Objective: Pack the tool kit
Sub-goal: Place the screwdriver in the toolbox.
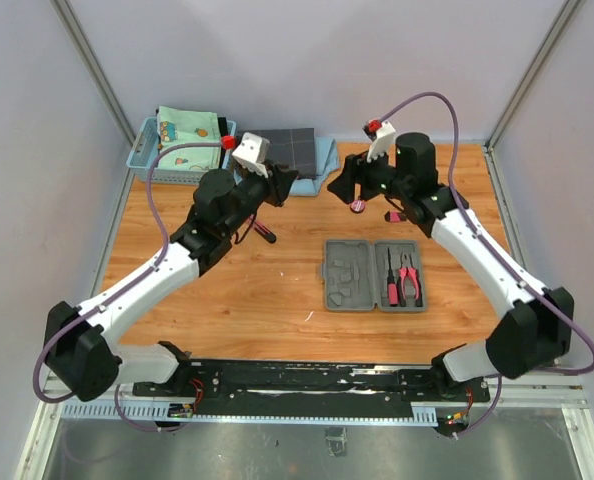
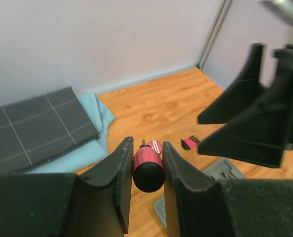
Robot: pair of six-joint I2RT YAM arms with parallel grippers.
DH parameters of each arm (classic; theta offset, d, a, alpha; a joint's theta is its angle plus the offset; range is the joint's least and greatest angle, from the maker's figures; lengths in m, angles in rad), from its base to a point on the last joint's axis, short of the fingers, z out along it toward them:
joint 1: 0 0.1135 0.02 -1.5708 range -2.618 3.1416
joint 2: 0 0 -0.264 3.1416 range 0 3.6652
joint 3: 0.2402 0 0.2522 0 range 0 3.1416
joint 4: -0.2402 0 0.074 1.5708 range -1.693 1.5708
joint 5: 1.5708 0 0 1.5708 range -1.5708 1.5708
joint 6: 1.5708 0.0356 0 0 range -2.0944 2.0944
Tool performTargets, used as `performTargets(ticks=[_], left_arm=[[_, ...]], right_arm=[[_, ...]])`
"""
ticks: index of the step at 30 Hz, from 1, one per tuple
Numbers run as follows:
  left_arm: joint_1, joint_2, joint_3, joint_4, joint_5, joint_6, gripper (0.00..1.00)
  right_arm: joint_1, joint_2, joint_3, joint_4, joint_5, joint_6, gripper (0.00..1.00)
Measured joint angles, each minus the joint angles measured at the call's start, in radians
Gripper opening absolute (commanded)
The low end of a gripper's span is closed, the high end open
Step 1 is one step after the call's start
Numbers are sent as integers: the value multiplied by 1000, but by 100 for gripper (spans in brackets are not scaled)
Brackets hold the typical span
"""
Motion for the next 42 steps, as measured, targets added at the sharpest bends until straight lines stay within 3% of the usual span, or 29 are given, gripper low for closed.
performTargets(ticks=[7, 16, 29, 42], left_arm=[[32, 104, 141, -246, 80, -138, 0], [47, 195, 208, -435, 192, -335, 0], [134, 254, 209, -454, 314, -612, 0], [154, 285, 227, -452, 388, -745, 0]], right_arm=[[16, -169, -134, 6, 95, -242, 64], [161, -181, -152, 13, 187, -422, 58], [216, -159, -156, 23, 225, -420, 55], [269, -12, -93, 10, 224, -422, 48]])
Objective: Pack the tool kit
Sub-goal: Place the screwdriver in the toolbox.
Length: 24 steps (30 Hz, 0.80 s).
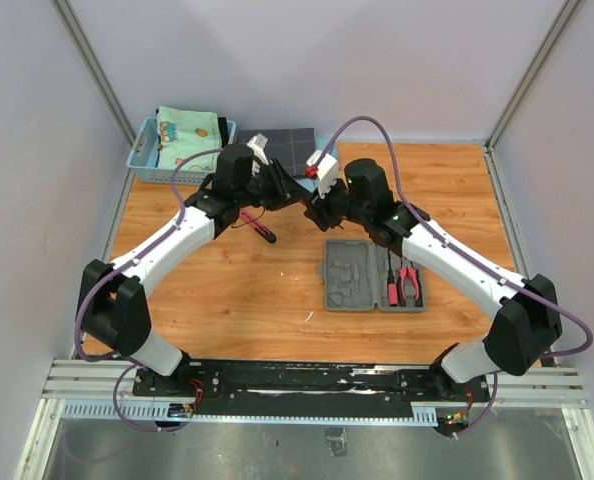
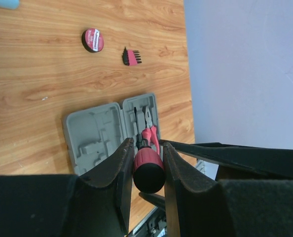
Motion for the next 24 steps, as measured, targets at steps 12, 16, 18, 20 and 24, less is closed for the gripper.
performTargets(ticks=[12, 16, 18, 20, 24], left_arm=[[4, 1, 3, 7, 43, -37, 0], [4, 1, 3, 8, 55, -43, 0], [4, 1, 3, 9, 61, -46, 0], [4, 1, 3, 12, 64, -47, 0], [7, 1, 3, 16, 66, -47, 0]], right_arm=[[3, 46, 41, -14, 6, -14, 39], [3, 58, 56, -22, 9, -17, 39], [3, 60, 58, -22, 9, -18, 36], [3, 63, 63, -26, 8, -19, 31], [3, 71, 73, -32, 10, -22, 21]])
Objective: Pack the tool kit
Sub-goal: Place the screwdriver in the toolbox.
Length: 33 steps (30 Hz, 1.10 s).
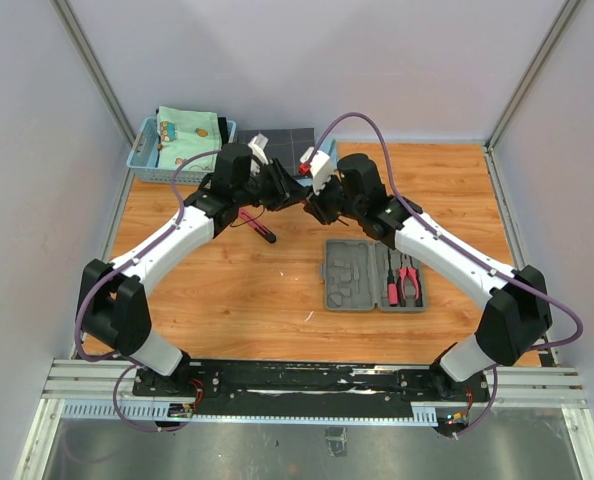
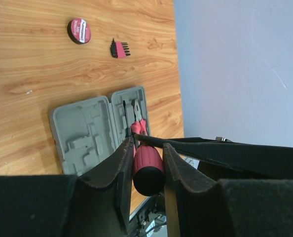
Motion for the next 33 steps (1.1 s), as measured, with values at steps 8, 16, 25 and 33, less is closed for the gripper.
performTargets(ticks=[8, 16, 25, 33], left_arm=[[2, 0, 0, 10, 10, 0, 0], [3, 4, -1, 9, 12, -3, 79], [18, 15, 1, -9, -29, 24, 98], [143, 49, 21, -2, -121, 13, 99]], right_arm=[[0, 2, 15, -20, 12, -3, 12], [0, 2, 18, -27, 32, -3, 8], [0, 0, 34, -47, 78, 0, 5], [-1, -38, 6, -95, 80, 32, 1]])
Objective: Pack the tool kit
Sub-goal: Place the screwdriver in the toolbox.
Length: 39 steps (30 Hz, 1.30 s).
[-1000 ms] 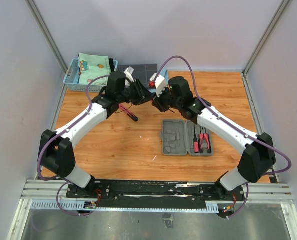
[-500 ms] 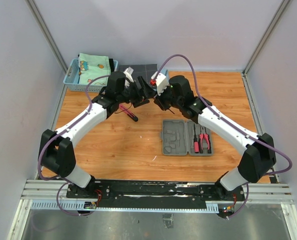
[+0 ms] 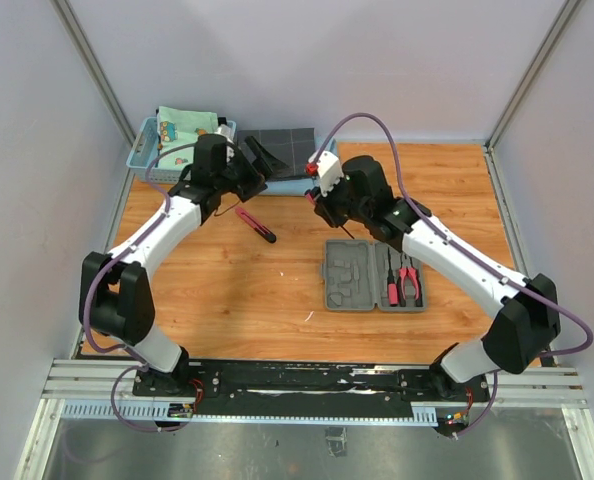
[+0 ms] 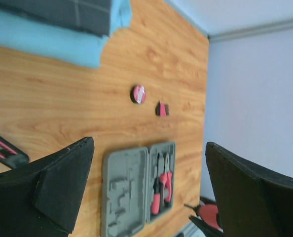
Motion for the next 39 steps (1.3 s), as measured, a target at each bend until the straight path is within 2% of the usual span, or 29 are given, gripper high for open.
performTargets(ticks=[5, 8, 15, 21, 26, 39], left_arm=[[72, 2, 22, 1, -44, 0, 99], [90, 1, 26, 2, -55, 8, 99], [105, -26, -3, 1, -68, 28, 99], [107, -64, -29, 1, -67, 37, 98], [114, -66, -30, 0, -64, 40, 98], [116, -66, -30, 1, -39, 36, 97]], right_arm=[[-11, -29, -20, -48, 44, 31, 1], [-55, -16, 3, -141, 84, 95, 1], [-253, 121, 117, -387, 158, 309, 1], [-274, 226, 117, -523, 184, 436, 1], [-274, 282, 111, -557, 187, 505, 1], [-274, 268, -40, -534, 238, 608, 1]])
